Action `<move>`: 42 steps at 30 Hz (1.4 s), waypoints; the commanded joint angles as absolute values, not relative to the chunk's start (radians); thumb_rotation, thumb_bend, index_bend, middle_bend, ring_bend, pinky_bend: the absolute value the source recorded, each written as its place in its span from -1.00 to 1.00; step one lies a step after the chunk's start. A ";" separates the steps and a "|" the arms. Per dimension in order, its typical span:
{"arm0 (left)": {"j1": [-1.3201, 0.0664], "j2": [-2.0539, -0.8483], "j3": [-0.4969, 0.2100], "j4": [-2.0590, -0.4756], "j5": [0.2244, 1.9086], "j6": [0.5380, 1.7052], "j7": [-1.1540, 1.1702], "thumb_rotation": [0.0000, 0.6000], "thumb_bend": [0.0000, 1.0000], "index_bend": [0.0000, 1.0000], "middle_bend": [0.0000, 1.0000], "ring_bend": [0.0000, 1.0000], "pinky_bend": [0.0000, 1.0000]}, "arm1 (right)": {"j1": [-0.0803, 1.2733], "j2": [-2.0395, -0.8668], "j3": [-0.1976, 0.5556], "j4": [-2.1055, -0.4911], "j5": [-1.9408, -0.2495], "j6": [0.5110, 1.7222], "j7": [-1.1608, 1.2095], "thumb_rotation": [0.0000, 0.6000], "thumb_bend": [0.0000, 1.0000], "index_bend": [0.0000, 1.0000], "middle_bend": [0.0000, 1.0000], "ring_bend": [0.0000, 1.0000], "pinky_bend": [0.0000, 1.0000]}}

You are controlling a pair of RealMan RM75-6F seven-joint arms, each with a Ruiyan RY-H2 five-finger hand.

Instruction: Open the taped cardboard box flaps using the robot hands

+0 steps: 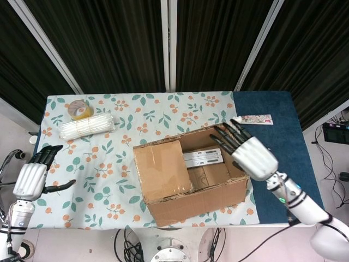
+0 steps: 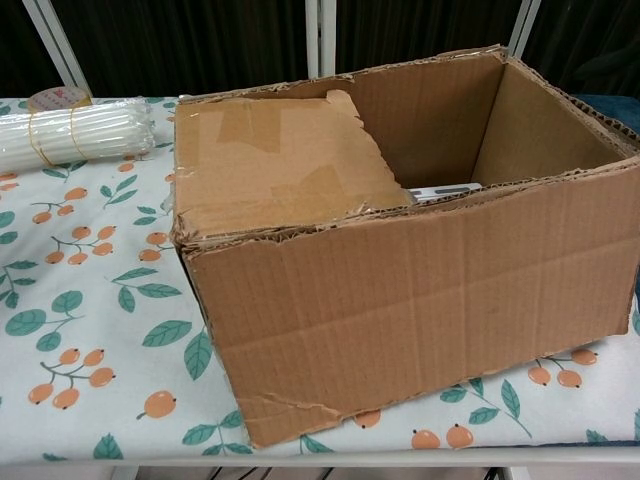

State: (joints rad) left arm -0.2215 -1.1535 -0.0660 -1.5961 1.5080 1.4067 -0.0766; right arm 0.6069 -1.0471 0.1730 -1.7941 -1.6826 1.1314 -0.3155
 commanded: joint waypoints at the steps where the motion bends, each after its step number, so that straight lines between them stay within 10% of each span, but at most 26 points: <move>1: -0.215 -1.157 -0.064 -1.577 1.520 1.423 -0.077 -0.23 -0.98 -0.83 -0.74 -0.82 -0.59 | 0.725 -1.239 0.206 -1.666 -1.628 1.008 -0.420 1.00 -1.00 -1.00 -1.00 -1.00 -1.00; 25: -0.182 -1.147 -0.048 -1.535 1.524 1.453 -0.114 -0.16 -0.96 -0.83 -0.74 -0.82 -0.59 | 0.805 -1.592 0.170 -1.407 -1.622 1.073 -0.191 1.00 -0.85 -1.00 -1.00 -1.00 -1.00; 42: -0.181 -1.145 -0.055 -1.549 1.539 1.472 -0.116 -0.15 -0.95 -0.83 -0.74 -0.82 -0.59 | 0.885 -1.587 0.339 -1.585 -1.600 1.174 -0.224 1.00 -0.75 -1.00 -1.00 -1.00 -1.00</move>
State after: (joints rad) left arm -0.1809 -1.1454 -0.0549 -1.5494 1.5400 1.4721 -0.1151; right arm 0.8659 -1.5772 0.3159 -1.5646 -1.6157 1.1682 -0.1993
